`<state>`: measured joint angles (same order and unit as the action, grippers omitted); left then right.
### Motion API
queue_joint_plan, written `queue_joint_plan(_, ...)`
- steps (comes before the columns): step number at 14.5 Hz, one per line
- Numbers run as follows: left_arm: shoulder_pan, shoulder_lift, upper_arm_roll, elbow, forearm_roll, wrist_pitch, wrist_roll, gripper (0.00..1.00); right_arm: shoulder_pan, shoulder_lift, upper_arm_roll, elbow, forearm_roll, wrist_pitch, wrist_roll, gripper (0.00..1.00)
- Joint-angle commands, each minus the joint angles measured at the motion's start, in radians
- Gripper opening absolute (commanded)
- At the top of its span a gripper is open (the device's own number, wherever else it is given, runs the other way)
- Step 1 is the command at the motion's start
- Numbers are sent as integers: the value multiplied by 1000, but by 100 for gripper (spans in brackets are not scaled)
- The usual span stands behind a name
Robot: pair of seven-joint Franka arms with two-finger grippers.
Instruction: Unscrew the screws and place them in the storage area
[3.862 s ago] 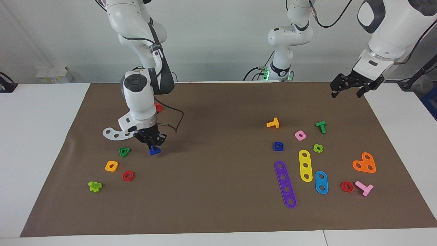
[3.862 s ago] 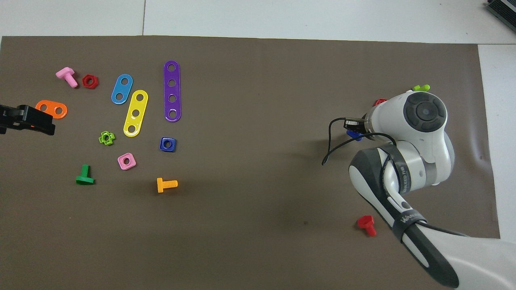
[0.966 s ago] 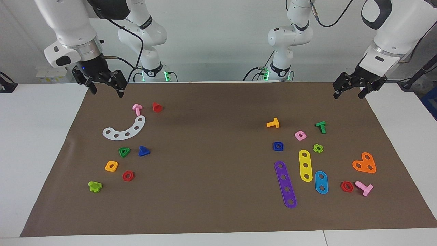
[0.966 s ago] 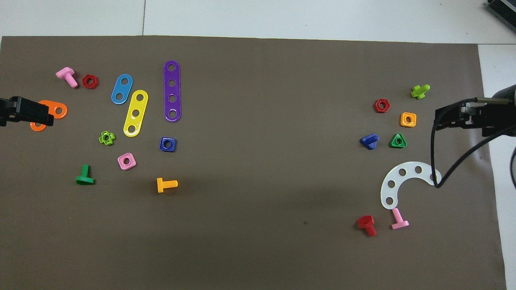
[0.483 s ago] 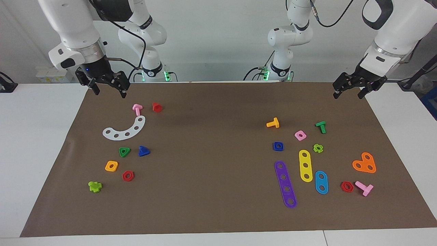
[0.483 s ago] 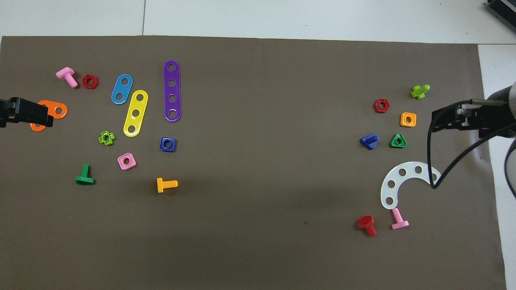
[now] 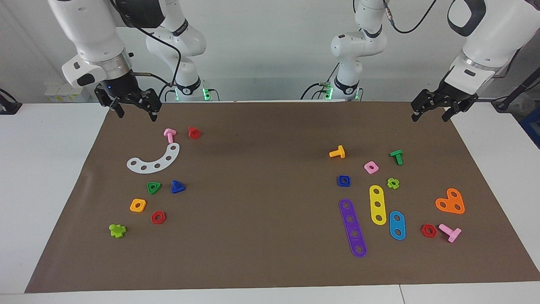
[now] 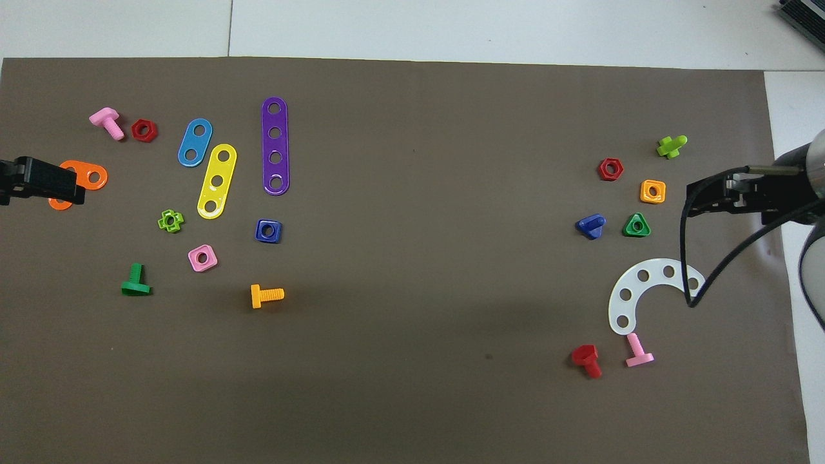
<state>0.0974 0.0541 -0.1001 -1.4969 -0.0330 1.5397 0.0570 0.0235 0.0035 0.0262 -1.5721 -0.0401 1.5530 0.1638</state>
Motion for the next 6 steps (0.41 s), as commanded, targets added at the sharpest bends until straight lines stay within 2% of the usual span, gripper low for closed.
queue_joint_plan(1, 10, -22, -1, -20, -24, 3, -2, 100, -7, -40, 1, -57, 51, 32, -61, 100)
queue_joint_plan(6, 11, -22, -1, -19, -22, 11, -2, 100, -10, -42, 0, -60, 60, 32, -63, 100)
